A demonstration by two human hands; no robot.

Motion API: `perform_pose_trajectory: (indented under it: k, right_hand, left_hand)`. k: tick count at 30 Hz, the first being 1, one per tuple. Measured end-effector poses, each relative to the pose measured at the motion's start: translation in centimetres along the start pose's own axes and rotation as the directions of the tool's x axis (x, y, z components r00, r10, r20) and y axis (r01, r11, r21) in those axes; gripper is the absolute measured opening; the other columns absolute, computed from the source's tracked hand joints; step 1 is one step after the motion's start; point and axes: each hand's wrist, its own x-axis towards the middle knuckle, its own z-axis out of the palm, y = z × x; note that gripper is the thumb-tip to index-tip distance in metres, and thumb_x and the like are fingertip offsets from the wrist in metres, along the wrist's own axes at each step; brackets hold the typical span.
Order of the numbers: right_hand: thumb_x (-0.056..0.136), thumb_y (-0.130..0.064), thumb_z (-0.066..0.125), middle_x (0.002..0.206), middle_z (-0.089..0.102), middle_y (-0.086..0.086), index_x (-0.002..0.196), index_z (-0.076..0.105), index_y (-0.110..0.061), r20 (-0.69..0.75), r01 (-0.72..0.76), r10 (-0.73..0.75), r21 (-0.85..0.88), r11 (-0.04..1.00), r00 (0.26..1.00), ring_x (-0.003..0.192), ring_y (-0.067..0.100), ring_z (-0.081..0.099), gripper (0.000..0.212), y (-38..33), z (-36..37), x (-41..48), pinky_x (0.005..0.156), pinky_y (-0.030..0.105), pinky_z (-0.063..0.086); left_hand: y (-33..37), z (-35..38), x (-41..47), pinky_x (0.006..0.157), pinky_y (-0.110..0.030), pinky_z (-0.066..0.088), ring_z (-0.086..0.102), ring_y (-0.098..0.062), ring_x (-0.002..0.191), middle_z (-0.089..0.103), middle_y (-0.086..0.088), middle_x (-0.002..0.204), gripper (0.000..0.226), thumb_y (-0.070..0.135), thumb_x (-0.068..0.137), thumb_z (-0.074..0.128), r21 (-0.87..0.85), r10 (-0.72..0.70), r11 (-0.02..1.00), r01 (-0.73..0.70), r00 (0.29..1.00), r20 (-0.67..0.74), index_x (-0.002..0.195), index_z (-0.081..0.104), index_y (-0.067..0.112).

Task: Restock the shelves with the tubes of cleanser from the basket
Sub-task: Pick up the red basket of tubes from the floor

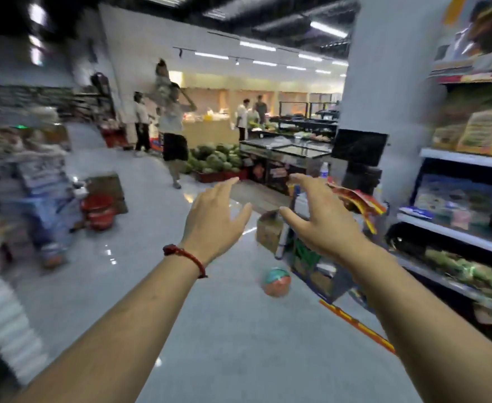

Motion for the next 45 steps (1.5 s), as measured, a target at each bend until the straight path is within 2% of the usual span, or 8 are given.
perform_pose_trajectory:
  k: [8, 18, 23, 28, 33, 38, 42, 45]
  right_hand:
    - [0.094, -0.049, 0.059, 0.15, 0.045, 0.002, 0.15, 0.036, -0.023, 0.153, 0.157, -0.182, 0.161, 0.974, 0.971, 0.136, 0.022, 0.042, 0.067, -12.2, 19.9, 15.8, 0.11, 0.04, 0.039]
    - [0.093, -0.046, 0.06, 0.152, 0.043, 0.003, 0.152, 0.033, -0.021, 0.246, 0.28, -0.354, 0.291, 0.915, 0.902, 0.139, 0.022, 0.039, 0.069, -18.3, 42.8, 36.6, 0.112, 0.037, 0.034]
    - [0.093, -0.045, 0.061, 0.147, 0.048, 0.007, 0.149, 0.037, -0.017, 0.306, 0.336, -0.426, 0.305, 0.891, 0.852, 0.135, 0.025, 0.044, 0.067, -21.0, 52.7, 48.5, 0.11, 0.038, 0.036]
    - [0.093, -0.043, 0.062, 0.142, 0.051, 0.007, 0.145, 0.041, -0.018, 0.34, 0.328, -0.442, 0.344, 0.88, 0.83, 0.13, 0.027, 0.047, 0.062, -24.0, 62.5, 58.6, 0.106, 0.038, 0.038]
    - [0.092, -0.043, 0.062, 0.141, 0.051, 0.006, 0.144, 0.04, -0.019, 0.324, 0.322, -0.441, 0.361, 0.875, 0.837, 0.129, 0.026, 0.047, 0.061, -27.8, 74.3, 69.3, 0.104, 0.039, 0.038]
    - [0.093, -0.045, 0.06, 0.143, 0.05, 0.005, 0.145, 0.039, -0.02, 0.358, 0.259, -0.392, 0.365, 0.894, 0.848, 0.13, 0.026, 0.047, 0.061, -31.9, 84.2, 81.6, 0.105, 0.039, 0.039]
    - [0.094, -0.041, 0.061, 0.141, 0.05, 0.002, 0.144, 0.04, -0.022, 0.354, 0.223, -0.361, 0.374, 0.9, 0.862, 0.128, 0.023, 0.047, 0.057, -33.8, 91.3, 90.9, 0.102, 0.034, 0.038]
    - [0.093, -0.041, 0.062, 0.142, 0.05, 0.002, 0.145, 0.04, -0.022, 0.359, 0.2, -0.352, 0.396, 0.896, 0.864, 0.129, 0.023, 0.047, 0.059, -34.3, 97.4, 96.6, 0.103, 0.035, 0.037]
  left_hand:
    - [-23.7, -7.9, 4.1, 0.111, -0.039, 0.038, 0.047, -0.022, 0.132, 0.051, 0.0, 0.146, 0.058, 0.05, 0.095, 0.056, 0.187, -0.239, 0.948, 0.256, 0.965, -0.107, 0.146, 0.042, 0.025]
    - [-47.7, -6.0, 16.6, 0.113, -0.046, 0.039, 0.046, -0.024, 0.135, 0.05, 0.003, 0.148, 0.065, 0.06, 0.091, 0.052, 0.275, -0.425, 0.838, 0.471, 0.88, -0.21, 0.148, 0.038, 0.03]
    - [-57.9, -5.4, 24.7, 0.111, -0.047, 0.04, 0.049, -0.023, 0.13, 0.053, -0.001, 0.144, 0.057, 0.049, 0.096, 0.056, 0.263, -0.468, 0.807, 0.529, 0.844, -0.26, 0.145, 0.044, 0.023]
    - [-69.5, -4.1, 31.2, 0.112, -0.046, 0.039, 0.046, -0.022, 0.133, 0.05, -0.002, 0.146, 0.065, 0.049, 0.094, 0.058, 0.29, -0.508, 0.77, 0.569, 0.82, -0.263, 0.15, 0.037, 0.023]
    - [-84.4, -2.3, 37.8, 0.108, -0.05, 0.042, 0.051, -0.023, 0.126, 0.054, -0.002, 0.139, 0.069, 0.054, 0.093, 0.056, 0.324, -0.529, 0.736, 0.594, 0.804, -0.27, 0.15, 0.036, 0.021]
    - [-98.7, -1.7, 46.4, 0.113, -0.048, 0.038, 0.045, -0.025, 0.136, 0.05, -0.008, 0.148, 0.069, 0.049, 0.093, 0.059, 0.287, -0.536, 0.756, 0.588, 0.808, -0.245, 0.15, 0.039, 0.015]
    - [-109.4, -0.6, 53.3, 0.105, -0.047, 0.046, 0.055, -0.027, 0.125, 0.058, -0.01, 0.137, 0.067, 0.05, 0.091, 0.058, 0.265, -0.553, 0.758, 0.595, 0.803, -0.221, 0.144, 0.045, 0.012]
    - [-116.2, 1.5, 58.2, 0.105, -0.045, 0.047, 0.058, -0.026, 0.122, 0.06, -0.008, 0.135, 0.062, 0.043, 0.091, 0.064, 0.243, -0.567, 0.76, 0.603, 0.797, -0.208, 0.143, 0.047, 0.012]
